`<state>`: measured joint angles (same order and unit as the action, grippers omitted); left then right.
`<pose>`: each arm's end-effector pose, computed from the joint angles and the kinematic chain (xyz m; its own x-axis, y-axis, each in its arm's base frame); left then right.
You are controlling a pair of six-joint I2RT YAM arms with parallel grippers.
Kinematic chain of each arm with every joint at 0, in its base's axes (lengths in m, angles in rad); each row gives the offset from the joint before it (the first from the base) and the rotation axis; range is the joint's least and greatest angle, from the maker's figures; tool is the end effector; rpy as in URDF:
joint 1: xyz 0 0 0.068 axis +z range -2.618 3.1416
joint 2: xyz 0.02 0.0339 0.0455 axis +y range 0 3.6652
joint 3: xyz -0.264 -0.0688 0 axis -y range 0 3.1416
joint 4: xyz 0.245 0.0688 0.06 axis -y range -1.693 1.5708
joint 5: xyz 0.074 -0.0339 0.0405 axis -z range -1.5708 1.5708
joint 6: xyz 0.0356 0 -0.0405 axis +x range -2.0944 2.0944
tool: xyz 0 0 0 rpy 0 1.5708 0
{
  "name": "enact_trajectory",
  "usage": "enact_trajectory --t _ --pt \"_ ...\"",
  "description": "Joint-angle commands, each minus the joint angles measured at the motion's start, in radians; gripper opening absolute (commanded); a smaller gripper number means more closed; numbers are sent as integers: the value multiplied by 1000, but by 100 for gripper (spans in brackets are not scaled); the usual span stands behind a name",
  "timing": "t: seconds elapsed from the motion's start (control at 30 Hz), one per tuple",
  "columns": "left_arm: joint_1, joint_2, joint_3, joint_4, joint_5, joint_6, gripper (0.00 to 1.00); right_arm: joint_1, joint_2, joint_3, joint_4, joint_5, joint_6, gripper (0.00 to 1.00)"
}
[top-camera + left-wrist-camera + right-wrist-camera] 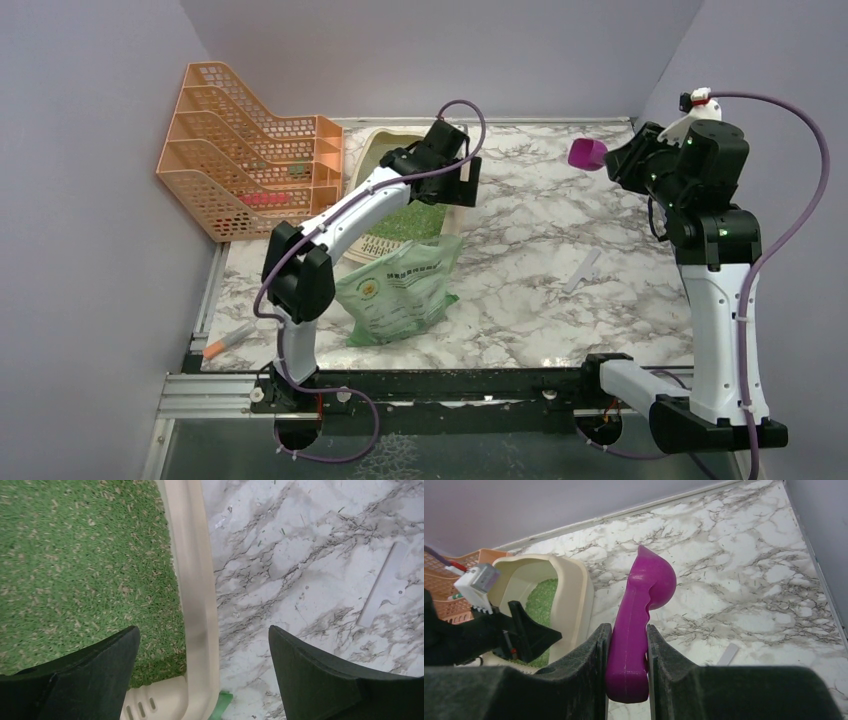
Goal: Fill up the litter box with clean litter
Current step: Move the litter box to the center of the board.
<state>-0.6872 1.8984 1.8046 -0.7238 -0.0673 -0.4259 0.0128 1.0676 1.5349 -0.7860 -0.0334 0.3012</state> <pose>0.3335 -0.2705 0.3204 -0.7604 0.0907 -0.6431 0.3110 0.9201 -0.2379 0.1884 0.0036 0.4744 -0.3124 0.2925 -0.9038 0.0504 0.9552 0.2917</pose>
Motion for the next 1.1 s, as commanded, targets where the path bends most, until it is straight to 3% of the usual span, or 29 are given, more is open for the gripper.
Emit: enact_trajectory --t 0.0,0.33,0.83,1.07 --pt "-8 85 -3 59 120 -28 99 -4 -17 36 -10 58 -24 1" --pt "-44 252 99 102 266 -37 97 -4 -34 119 -26 175 -50 1" --pt "-127 549 554 153 495 -128 88 -4 -67 114 -36 330 -53 1" --pt "-200 640 613 249 546 -200 86 -4 -74 130 -47 354 -54 1"
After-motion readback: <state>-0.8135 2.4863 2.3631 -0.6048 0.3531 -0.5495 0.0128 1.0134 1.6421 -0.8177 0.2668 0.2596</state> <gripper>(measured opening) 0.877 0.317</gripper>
